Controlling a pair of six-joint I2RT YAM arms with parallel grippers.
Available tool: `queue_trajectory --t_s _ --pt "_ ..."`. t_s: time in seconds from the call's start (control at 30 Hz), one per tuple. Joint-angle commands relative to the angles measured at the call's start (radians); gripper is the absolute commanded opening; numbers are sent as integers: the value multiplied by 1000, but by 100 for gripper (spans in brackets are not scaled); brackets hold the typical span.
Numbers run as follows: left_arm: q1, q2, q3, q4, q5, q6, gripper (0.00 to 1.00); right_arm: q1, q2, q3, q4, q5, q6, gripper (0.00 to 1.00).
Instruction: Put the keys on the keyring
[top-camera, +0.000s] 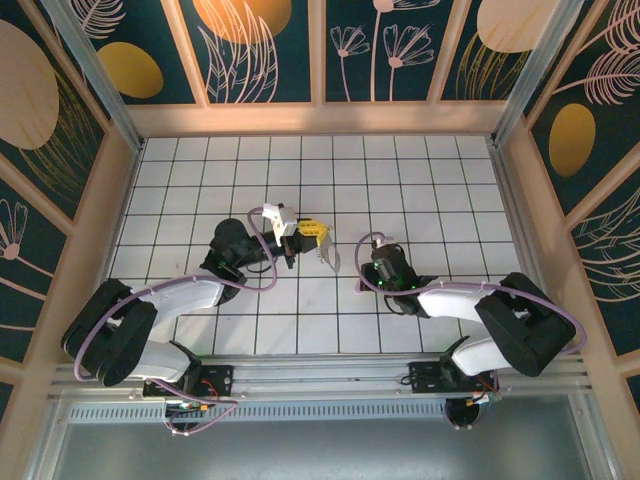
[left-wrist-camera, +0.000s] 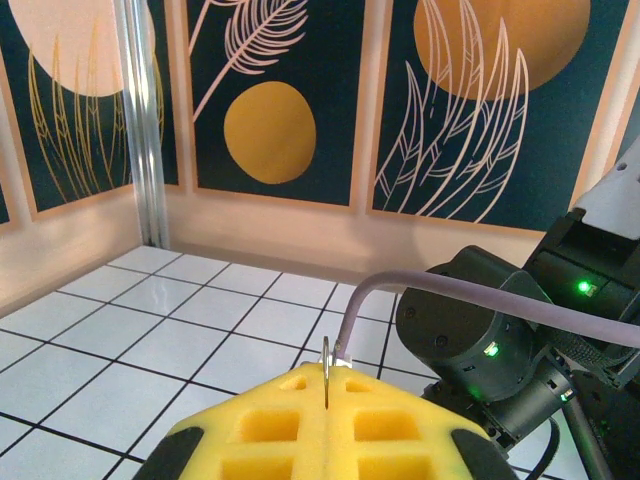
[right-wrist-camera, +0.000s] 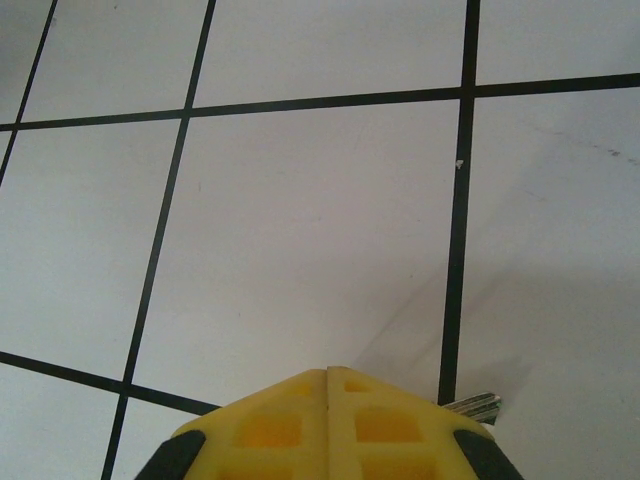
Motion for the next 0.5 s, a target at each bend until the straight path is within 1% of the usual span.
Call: queue_trajectory --t_s 0.0,0.2,0.3,0.47 --pt "-2 -20 -7 60 -6 -9 0 8 4 22 -15 12 14 11" --pt "-2 -20 -9 64 -7 -9 0 9 0 18 -12 0 22 18" --pt "-2 -21 -11 64 -7 -9 0 8 -1 14 -8 -11 28 20" --pt "-3 -25 -13 65 -9 -8 0 6 -1 13 -3 -25 31 21"
